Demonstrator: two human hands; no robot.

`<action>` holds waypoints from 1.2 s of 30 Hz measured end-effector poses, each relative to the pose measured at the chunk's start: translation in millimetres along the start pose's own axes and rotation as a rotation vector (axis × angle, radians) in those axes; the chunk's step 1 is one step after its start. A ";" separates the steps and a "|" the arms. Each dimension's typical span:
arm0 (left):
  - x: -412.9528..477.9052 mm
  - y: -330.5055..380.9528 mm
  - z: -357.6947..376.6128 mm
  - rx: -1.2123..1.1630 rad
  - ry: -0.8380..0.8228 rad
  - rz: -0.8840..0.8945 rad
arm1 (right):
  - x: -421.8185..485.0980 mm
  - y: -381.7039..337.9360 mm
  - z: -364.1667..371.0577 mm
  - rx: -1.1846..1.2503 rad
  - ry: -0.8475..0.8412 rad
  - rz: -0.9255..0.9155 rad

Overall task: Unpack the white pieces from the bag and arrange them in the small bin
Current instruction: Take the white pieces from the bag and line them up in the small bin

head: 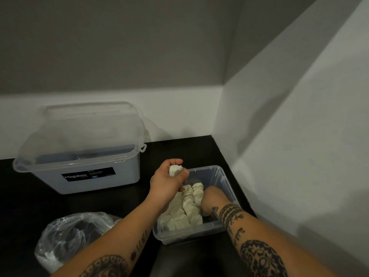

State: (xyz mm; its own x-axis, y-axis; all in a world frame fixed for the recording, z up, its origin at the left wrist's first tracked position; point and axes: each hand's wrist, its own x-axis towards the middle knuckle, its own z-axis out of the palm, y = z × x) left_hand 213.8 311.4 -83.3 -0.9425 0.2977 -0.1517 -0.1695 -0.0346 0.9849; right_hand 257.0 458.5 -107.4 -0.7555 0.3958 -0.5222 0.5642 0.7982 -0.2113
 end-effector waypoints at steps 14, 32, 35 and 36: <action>1.7 15.1 0.0 -0.292 -0.036 -0.264 | 0.8 1.4 -8.3 0.032 0.012 -0.002; -16.1 21.6 16.4 -0.089 -0.071 -0.056 | -52.3 10.1 -68.9 0.938 0.128 -0.423; -20.3 21.1 16.7 -0.040 -0.066 -0.024 | -53.3 12.5 -68.4 0.862 0.177 -0.453; -21.3 20.7 16.6 -0.019 -0.062 -0.012 | -53.5 13.6 -68.9 0.811 0.206 -0.470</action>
State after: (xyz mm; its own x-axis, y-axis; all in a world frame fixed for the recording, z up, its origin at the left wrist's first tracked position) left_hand 235.1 320.2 -58.3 -0.9208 0.3567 -0.1580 -0.1869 -0.0480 0.9812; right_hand 282.2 479.5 -25.4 -0.9635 0.2490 -0.0986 0.1885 0.3688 -0.9102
